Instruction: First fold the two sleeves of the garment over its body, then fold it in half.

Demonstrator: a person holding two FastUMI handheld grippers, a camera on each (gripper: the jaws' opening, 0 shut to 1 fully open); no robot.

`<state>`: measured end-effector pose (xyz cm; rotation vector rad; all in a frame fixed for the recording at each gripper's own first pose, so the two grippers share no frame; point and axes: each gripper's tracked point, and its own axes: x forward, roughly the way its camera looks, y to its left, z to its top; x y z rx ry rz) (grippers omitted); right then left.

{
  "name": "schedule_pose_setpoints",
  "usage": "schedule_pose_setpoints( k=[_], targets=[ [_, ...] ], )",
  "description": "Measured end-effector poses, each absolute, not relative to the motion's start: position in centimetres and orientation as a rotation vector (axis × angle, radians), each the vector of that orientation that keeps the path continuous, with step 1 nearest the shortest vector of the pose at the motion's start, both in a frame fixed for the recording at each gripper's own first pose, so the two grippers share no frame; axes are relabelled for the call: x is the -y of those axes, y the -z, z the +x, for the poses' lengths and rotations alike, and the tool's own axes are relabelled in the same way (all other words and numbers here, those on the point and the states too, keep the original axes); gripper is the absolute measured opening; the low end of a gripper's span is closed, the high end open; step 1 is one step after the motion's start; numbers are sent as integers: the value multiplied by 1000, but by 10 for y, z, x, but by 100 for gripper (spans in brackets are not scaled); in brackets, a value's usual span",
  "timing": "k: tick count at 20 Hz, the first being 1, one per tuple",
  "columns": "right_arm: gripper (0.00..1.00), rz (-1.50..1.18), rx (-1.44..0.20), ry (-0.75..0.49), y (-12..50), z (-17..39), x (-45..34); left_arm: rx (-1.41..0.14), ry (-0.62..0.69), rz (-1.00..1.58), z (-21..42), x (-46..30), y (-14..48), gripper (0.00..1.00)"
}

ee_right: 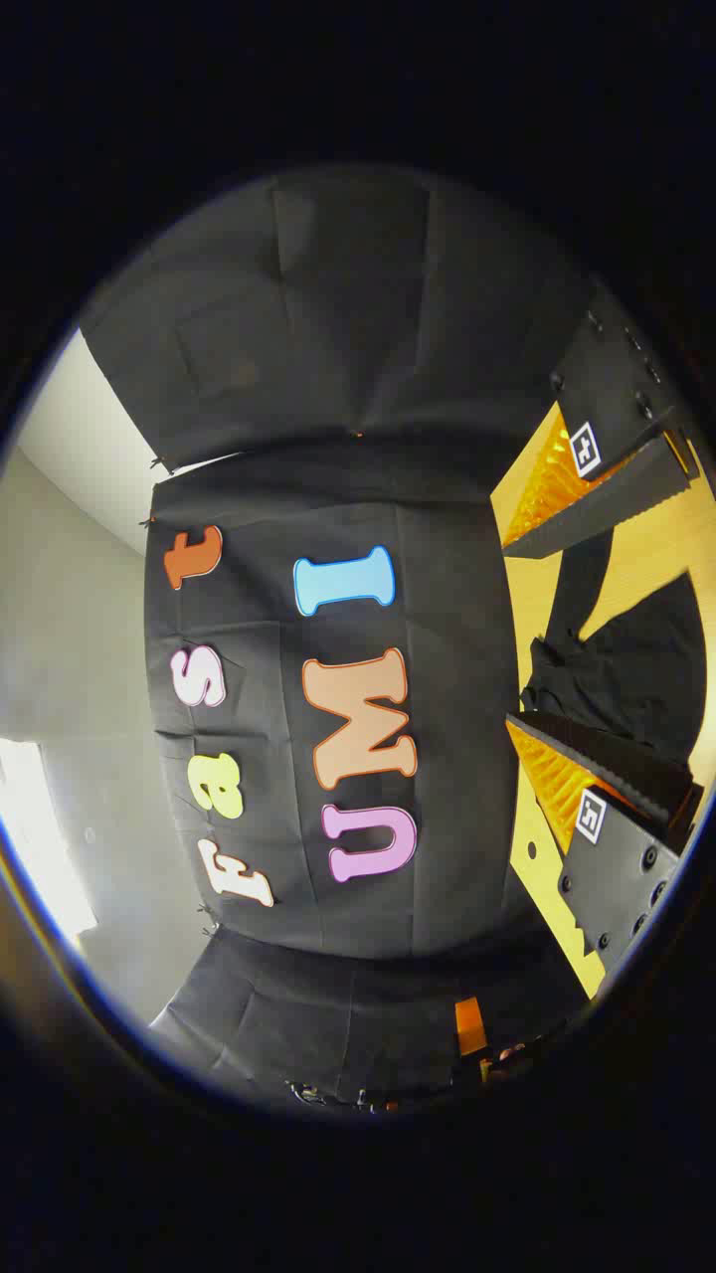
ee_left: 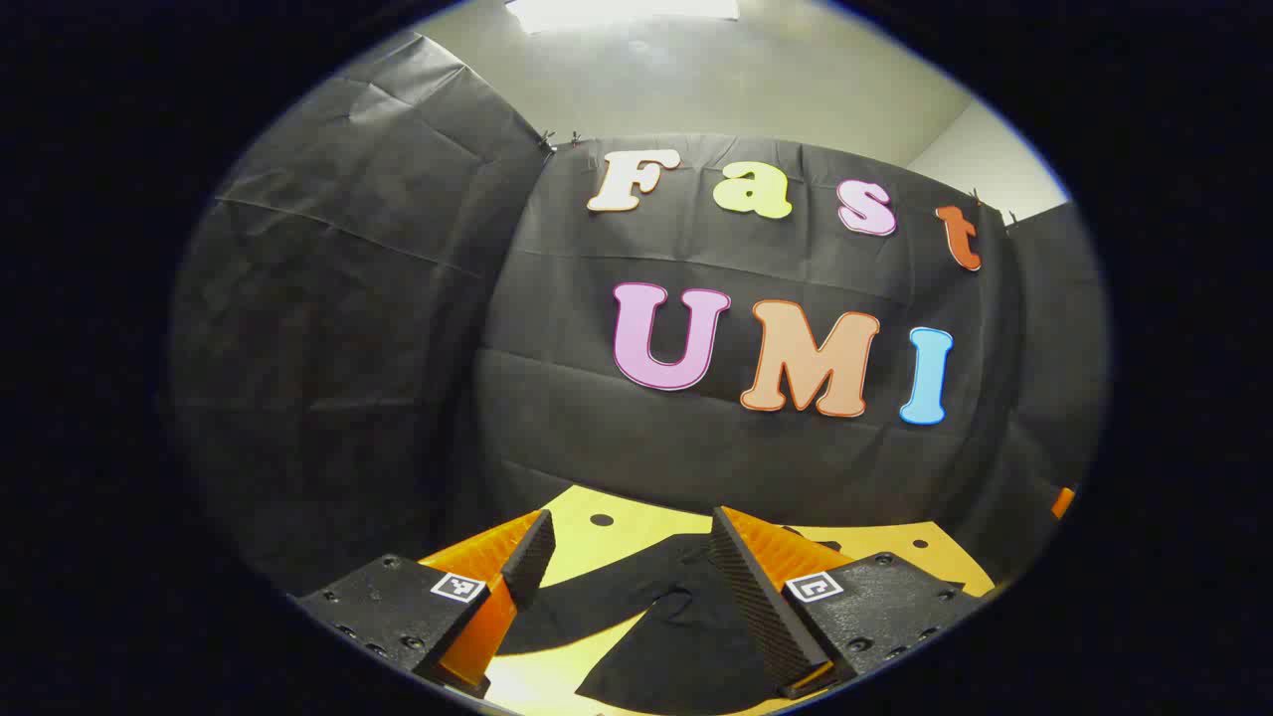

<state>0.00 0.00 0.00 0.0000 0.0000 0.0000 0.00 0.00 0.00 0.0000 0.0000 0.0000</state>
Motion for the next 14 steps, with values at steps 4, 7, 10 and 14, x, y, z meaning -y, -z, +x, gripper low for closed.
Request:
schedule_pose_setpoints(
  k=[4,7,10,14],
  targets=[
    [97,7,-6,0,0,-4,4,4,9,2,-11,3,-2,94],
    [95,12,-11,-1,0,-5,6,-13,7,-16,-16,4,3,93],
    [97,7,-1,-2,-3,-6,5,-24,5,-38,-19,2,4,93],
    [97,1,-9,0,-2,-5,6,-27,-9,-37,-20,-3,6,93]
  ],
)
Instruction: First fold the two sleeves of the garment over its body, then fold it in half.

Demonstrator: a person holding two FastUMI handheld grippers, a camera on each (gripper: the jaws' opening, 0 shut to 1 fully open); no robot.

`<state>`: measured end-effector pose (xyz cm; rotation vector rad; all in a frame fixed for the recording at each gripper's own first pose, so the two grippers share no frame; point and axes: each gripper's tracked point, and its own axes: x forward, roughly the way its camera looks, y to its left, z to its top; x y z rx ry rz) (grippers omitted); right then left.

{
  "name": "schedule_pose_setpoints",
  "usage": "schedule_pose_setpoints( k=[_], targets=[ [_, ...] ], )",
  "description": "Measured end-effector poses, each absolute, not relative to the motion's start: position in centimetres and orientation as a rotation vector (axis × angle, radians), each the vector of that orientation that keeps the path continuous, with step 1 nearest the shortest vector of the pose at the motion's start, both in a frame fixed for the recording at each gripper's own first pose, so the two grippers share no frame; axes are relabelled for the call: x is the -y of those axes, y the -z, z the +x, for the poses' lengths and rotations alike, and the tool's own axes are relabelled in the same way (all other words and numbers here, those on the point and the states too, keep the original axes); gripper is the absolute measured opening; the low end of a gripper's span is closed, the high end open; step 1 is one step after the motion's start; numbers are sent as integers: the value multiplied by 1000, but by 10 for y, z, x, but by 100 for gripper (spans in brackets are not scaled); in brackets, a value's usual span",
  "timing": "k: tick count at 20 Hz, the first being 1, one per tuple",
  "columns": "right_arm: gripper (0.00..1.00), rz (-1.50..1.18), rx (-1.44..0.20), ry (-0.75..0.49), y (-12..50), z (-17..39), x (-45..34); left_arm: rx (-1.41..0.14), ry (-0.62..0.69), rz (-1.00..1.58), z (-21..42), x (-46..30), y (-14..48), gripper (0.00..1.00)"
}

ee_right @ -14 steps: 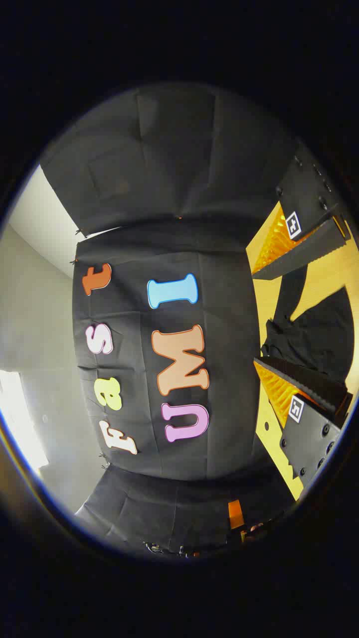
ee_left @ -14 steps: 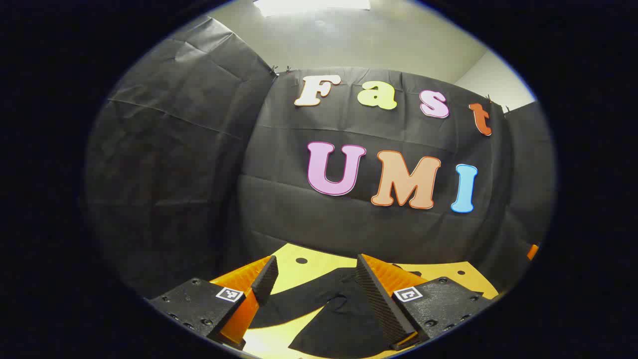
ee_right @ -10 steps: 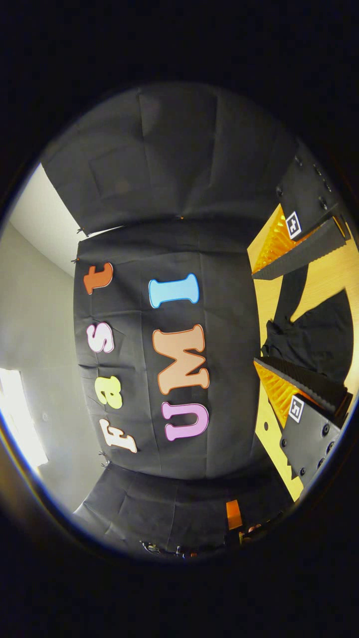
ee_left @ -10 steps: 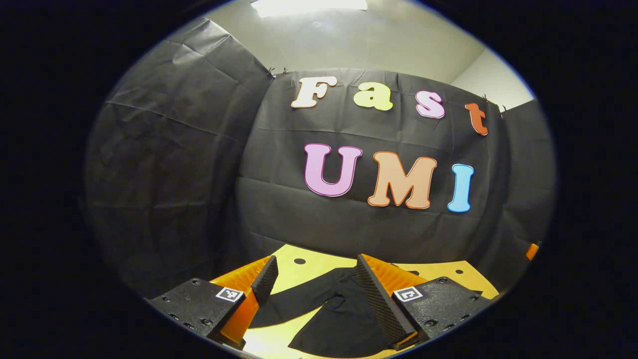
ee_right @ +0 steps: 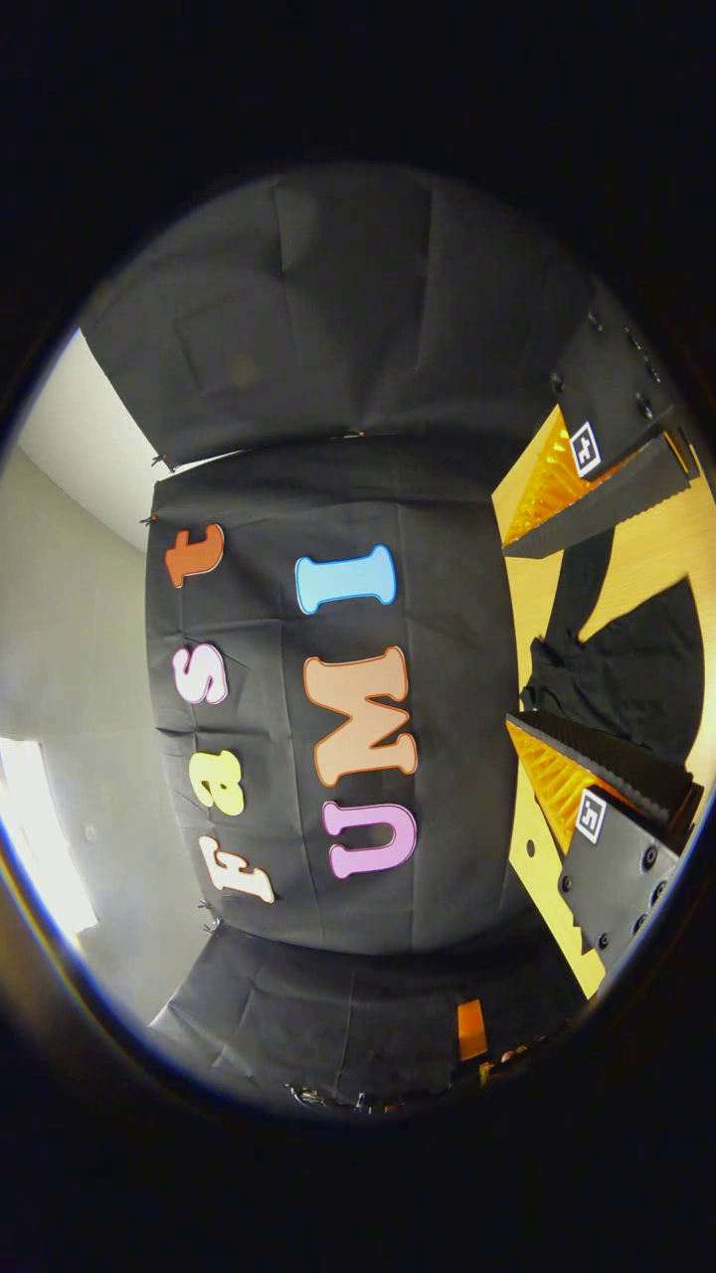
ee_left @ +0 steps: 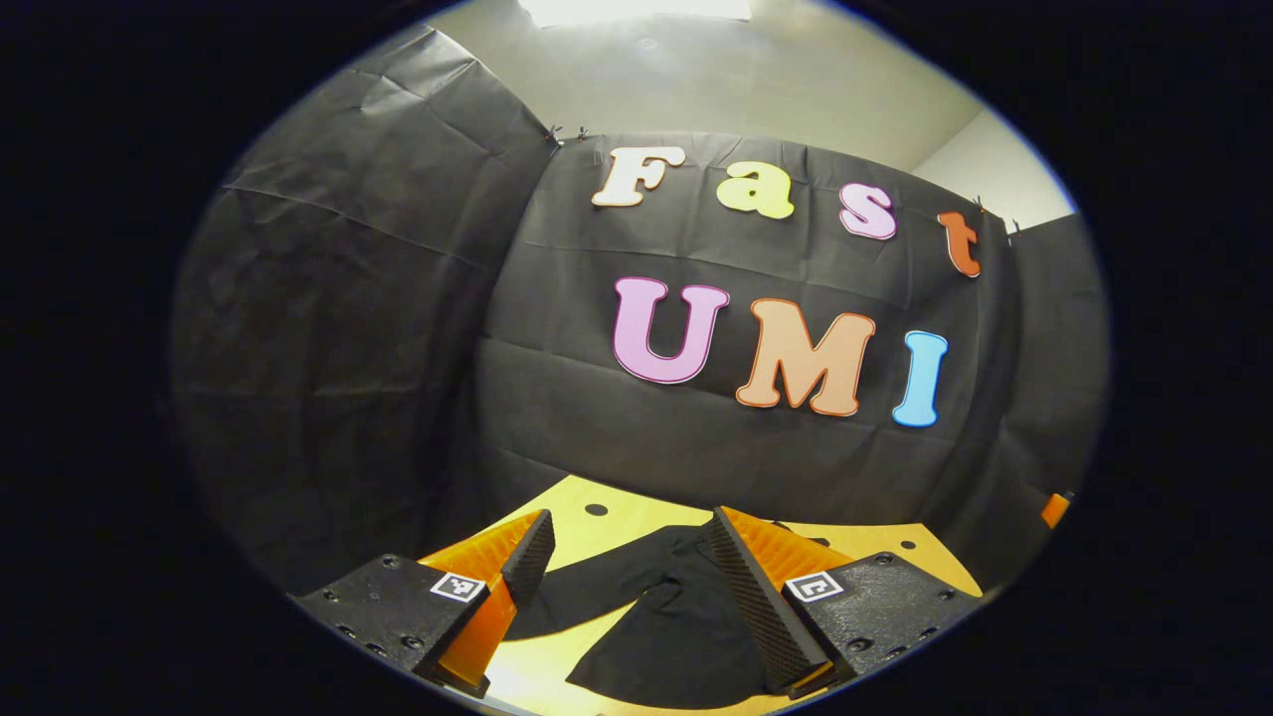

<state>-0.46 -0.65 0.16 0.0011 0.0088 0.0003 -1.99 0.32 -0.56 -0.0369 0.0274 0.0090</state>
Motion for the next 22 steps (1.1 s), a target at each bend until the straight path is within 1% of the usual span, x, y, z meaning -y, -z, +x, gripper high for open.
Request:
schedule_pose_setpoints(
  k=[1,2,9,10,11,18,19,20,22],
  targets=[
    [94,3,-10,1,-2,-5,7,-23,-8,-45,-20,-2,5,93],
    [97,2,-10,5,-1,-5,8,-21,-4,-49,-20,-1,4,93],
    [97,11,-22,43,4,-1,21,-39,4,-35,-11,1,12,93],
    [99,18,-24,43,5,1,21,-38,7,-32,-9,2,11,93],
    [97,25,-24,40,5,3,20,-39,8,-27,-8,3,12,93],
    [97,13,-23,38,6,12,19,-54,23,-18,0,5,19,93],
    [94,10,-26,36,6,14,18,-54,24,-14,1,5,18,93],
    [97,5,-25,38,7,15,19,-48,23,-12,1,5,17,93],
    [97,-3,-22,38,6,18,18,-47,22,-15,3,5,16,94]
  ],
)
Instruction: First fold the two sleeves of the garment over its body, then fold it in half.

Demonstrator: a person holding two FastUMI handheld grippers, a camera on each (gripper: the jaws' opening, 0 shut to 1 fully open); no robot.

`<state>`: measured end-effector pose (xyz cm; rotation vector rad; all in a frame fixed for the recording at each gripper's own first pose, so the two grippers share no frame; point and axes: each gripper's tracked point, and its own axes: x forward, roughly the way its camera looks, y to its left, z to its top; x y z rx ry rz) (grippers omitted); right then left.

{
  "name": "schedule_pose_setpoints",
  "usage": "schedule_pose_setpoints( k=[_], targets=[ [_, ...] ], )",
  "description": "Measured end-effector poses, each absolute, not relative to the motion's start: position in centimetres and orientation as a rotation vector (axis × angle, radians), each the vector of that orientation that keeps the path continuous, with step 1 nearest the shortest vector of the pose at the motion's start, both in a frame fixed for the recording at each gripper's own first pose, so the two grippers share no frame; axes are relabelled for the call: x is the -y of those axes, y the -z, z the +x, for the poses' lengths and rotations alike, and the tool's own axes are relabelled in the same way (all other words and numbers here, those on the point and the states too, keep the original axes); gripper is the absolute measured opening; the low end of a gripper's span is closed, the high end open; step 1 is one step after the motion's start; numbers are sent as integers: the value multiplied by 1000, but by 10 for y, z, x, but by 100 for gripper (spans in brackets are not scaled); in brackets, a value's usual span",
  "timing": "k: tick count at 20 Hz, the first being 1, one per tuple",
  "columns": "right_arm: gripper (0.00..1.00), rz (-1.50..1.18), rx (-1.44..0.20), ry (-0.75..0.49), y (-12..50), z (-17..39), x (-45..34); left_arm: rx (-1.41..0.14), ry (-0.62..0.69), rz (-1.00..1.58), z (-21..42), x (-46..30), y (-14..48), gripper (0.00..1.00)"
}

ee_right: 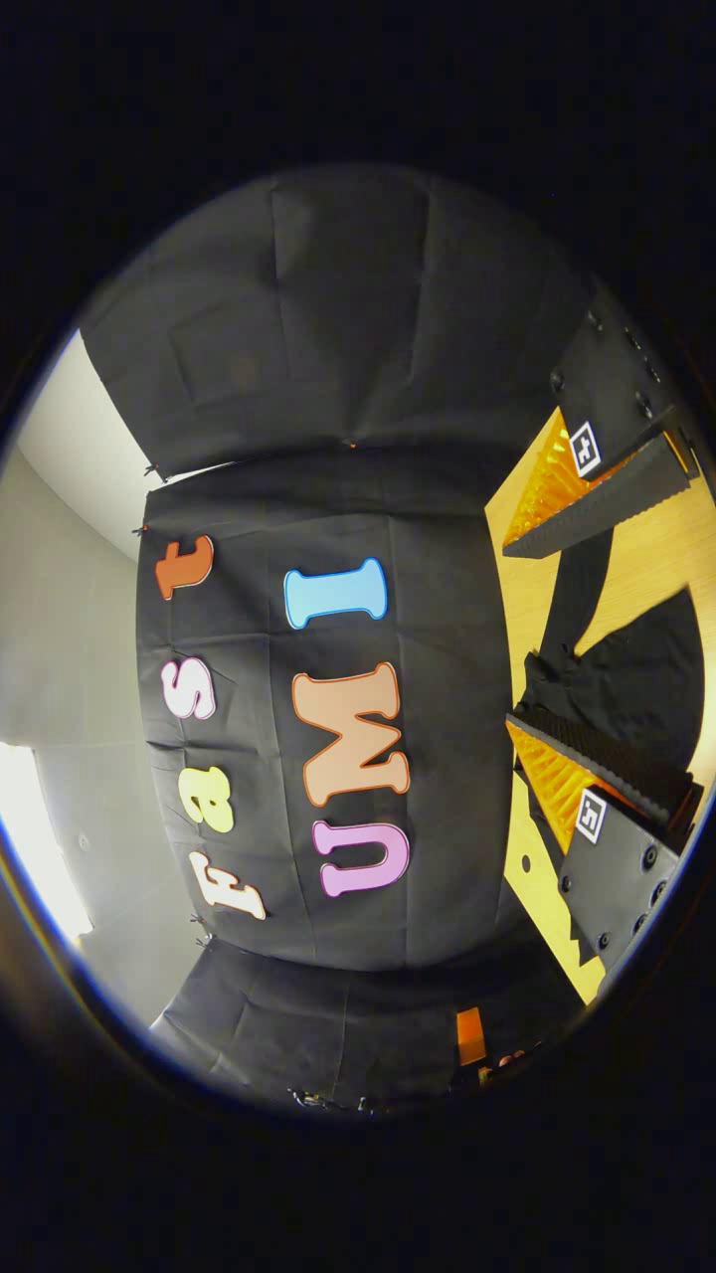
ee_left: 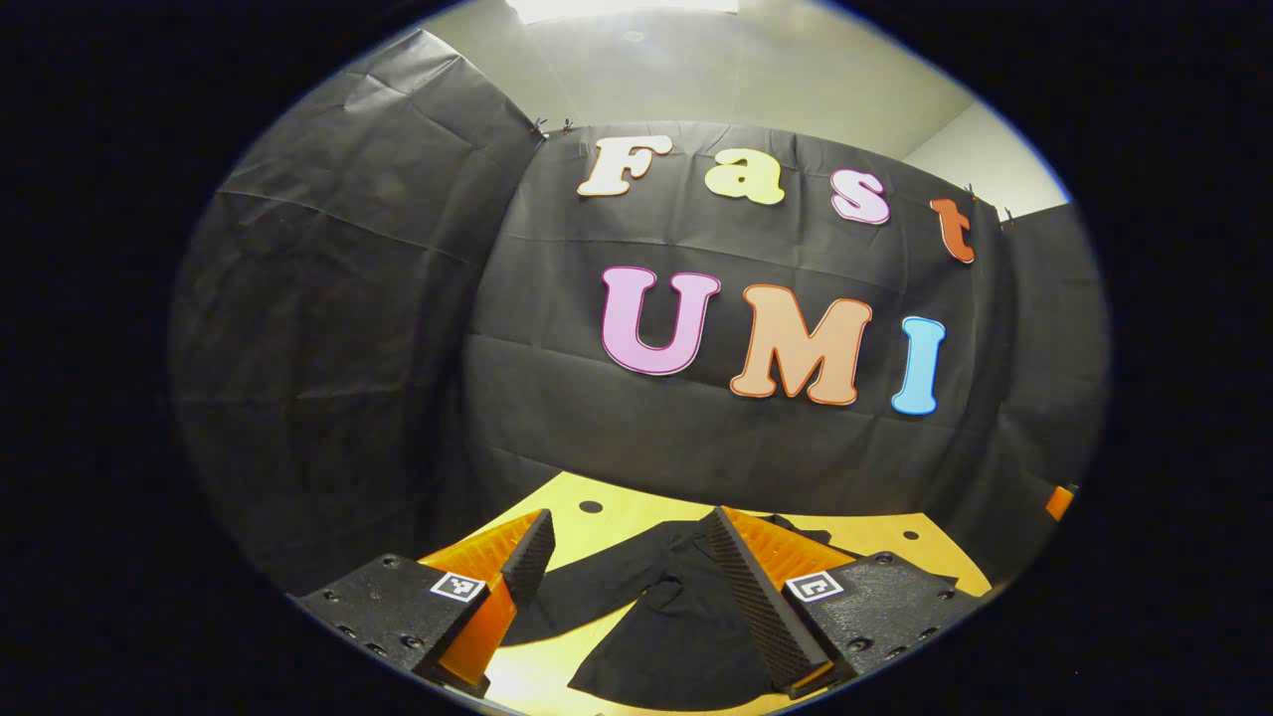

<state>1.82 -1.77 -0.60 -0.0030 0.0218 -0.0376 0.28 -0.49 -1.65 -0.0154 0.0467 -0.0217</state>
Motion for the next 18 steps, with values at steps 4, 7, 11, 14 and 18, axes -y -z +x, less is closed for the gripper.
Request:
schedule_pose_setpoints(
  k=[4,7,11,14,18],
  targets=[
    [97,-7,-17,38,7,19,18,-52,23,-20,1,4,18,93],
    [97,-6,-31,39,12,17,21,-55,19,-22,-1,4,20,93],
    [97,-5,-39,38,16,19,24,-71,8,-23,-4,3,27,93],
    [97,-9,-48,39,18,23,31,-76,-2,-22,-4,3,28,93],
    [97,-10,-48,68,17,38,53,-77,-25,-18,-2,-2,29,93]
  ],
)
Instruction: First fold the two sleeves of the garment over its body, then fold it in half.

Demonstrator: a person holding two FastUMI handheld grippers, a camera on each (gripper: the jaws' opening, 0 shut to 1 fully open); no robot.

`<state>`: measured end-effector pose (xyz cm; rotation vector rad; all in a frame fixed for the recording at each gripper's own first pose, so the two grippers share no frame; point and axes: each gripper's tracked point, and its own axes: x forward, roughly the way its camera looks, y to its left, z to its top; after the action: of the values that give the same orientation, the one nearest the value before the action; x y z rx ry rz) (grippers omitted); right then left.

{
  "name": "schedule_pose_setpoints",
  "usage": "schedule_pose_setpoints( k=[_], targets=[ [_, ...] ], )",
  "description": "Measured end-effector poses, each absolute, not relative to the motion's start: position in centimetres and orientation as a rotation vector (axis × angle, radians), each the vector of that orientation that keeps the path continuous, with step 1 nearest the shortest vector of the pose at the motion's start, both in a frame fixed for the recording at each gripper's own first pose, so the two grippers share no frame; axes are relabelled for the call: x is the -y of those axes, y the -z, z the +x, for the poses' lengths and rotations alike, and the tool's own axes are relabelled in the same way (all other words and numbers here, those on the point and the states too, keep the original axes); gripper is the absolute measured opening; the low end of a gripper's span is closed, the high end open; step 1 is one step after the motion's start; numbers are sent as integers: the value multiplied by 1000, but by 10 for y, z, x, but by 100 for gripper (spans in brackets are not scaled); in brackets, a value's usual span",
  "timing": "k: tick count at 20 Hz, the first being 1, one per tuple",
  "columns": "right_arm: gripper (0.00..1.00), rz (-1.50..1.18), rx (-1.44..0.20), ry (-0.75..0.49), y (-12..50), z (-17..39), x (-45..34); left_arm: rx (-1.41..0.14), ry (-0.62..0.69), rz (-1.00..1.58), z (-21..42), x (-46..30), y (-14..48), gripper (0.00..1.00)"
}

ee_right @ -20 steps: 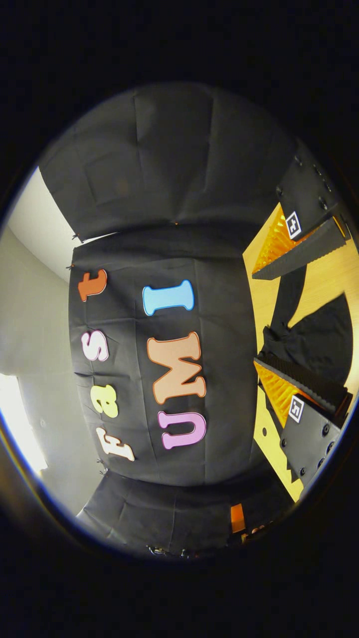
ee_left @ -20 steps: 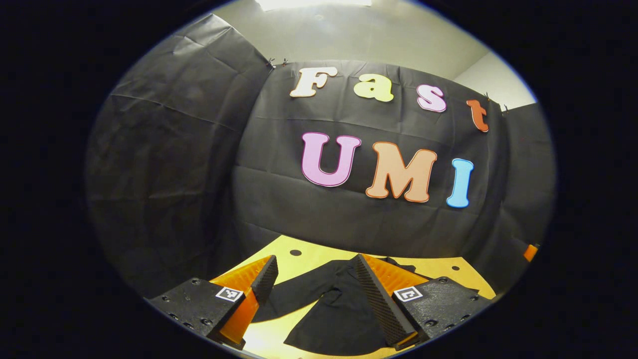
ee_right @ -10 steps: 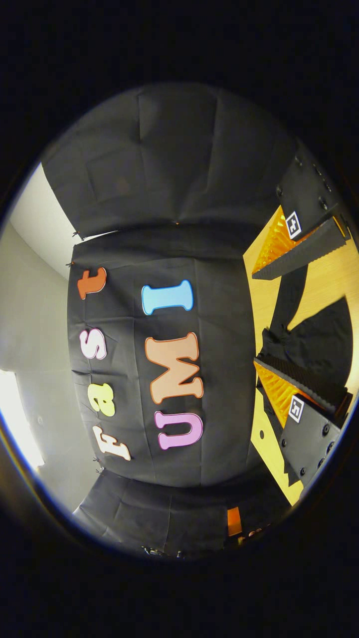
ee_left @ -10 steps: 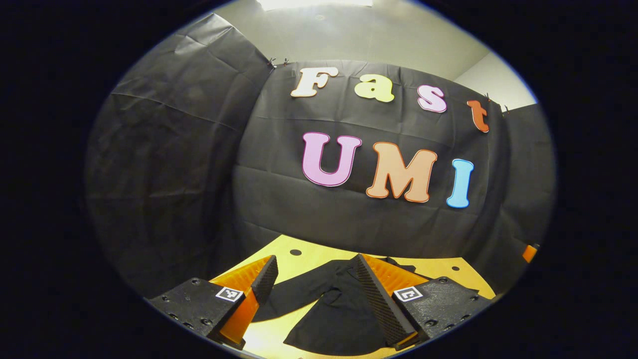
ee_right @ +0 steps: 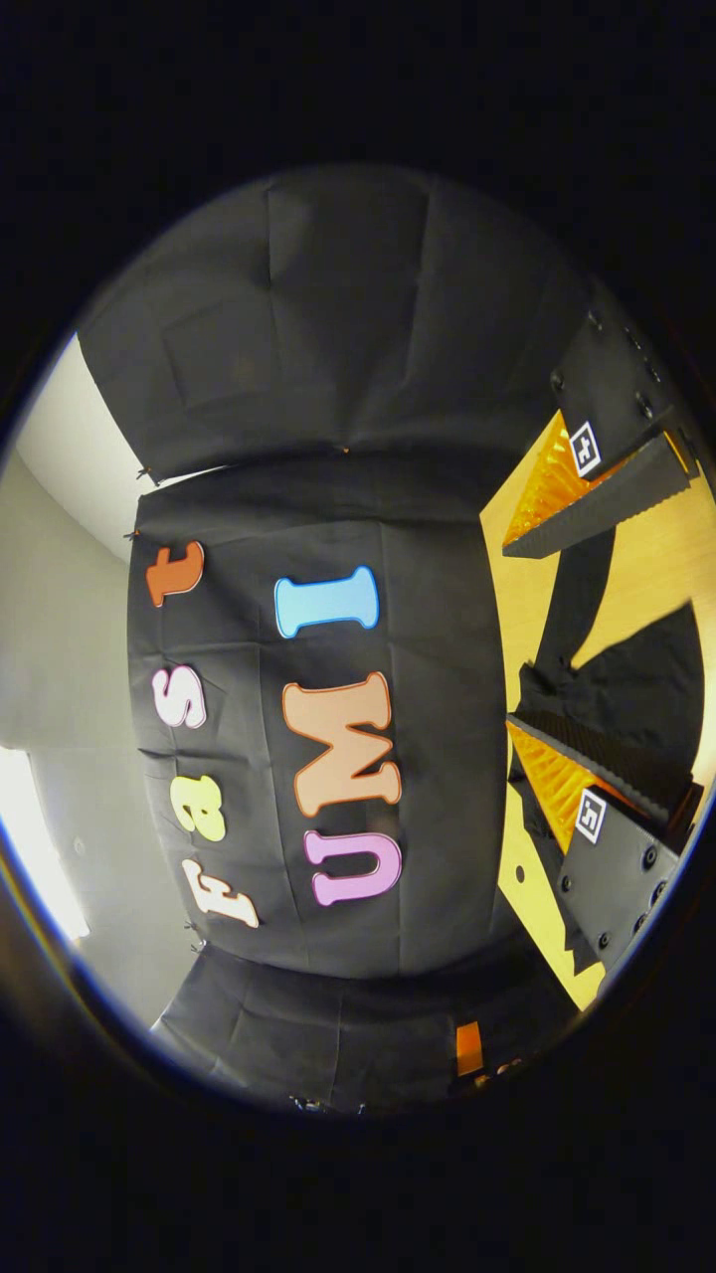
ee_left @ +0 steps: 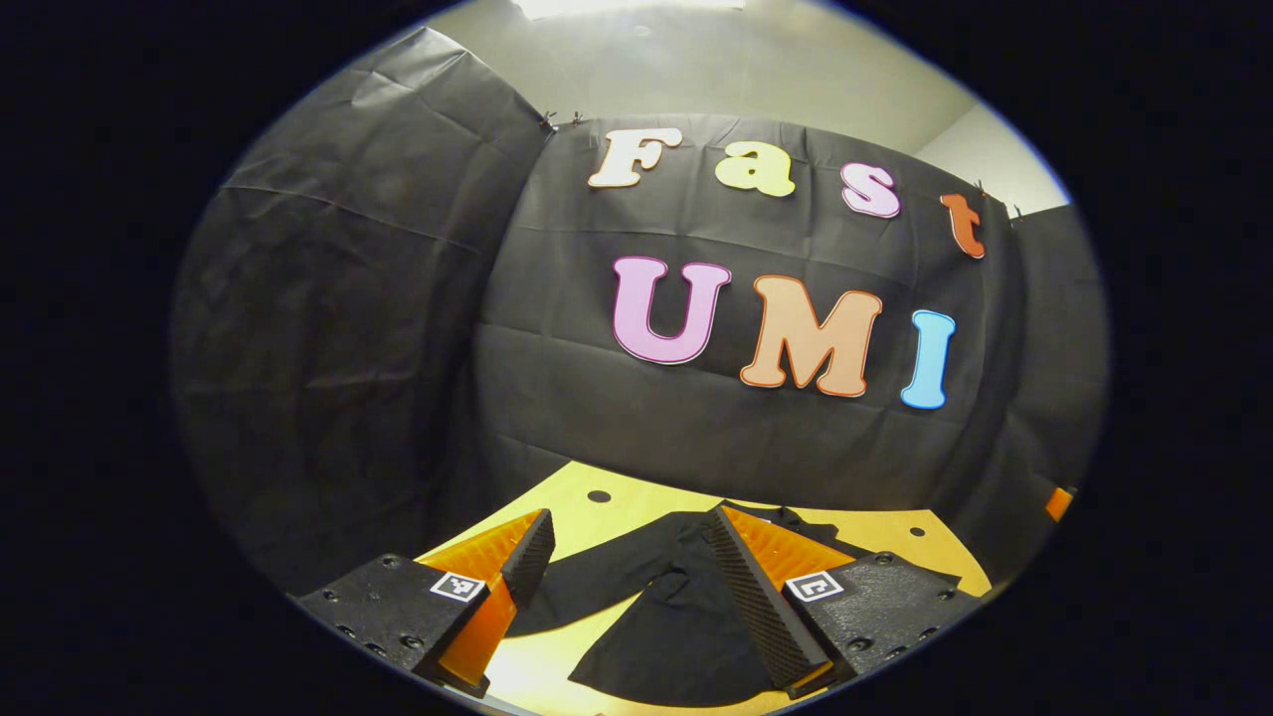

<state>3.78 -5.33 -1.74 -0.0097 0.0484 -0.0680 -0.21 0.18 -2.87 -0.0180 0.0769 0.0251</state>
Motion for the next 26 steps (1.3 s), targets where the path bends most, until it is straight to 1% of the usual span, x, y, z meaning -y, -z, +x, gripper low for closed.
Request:
schedule_pose_setpoints(
  k=[5,7,8,9,11,13,15,16,17,21,22,23,26],
  targets=[
    [97,-49,-70,114,29,71,92,-82,-64,-18,-2,-8,30,93],
    [97,-74,-98,126,43,90,108,-85,-81,-7,-1,-11,32,93],
    [95,-88,-115,135,51,98,117,-86,-89,0,-2,-13,34,93],
    [97,-98,-138,139,61,107,126,-87,-98,8,-3,-14,34,93],
    [98,-101,-190,131,83,124,140,-92,-115,13,-3,-14,36,93],
    [97,-68,-228,113,102,140,152,-110,-132,6,-8,-16,44,94],
    [98,-34,-255,121,119,156,169,-144,-160,5,-11,-21,57,93],
    [94,-29,-275,133,128,164,179,-155,-177,7,-12,-25,61,93],
    [98,-31,-288,142,135,174,186,-161,-194,11,-14,-28,62,93],
    [98,3,-399,139,178,206,211,-185,-252,20,-20,-36,71,94],
    [94,4,-436,147,191,216,216,-190,-261,17,-21,-36,73,93],
    [98,10,-478,157,203,223,220,-193,-270,15,-22,-36,74,94],
    [99,28,-569,170,241,231,234,-200,-302,22,-27,-41,77,94]
  ],
)
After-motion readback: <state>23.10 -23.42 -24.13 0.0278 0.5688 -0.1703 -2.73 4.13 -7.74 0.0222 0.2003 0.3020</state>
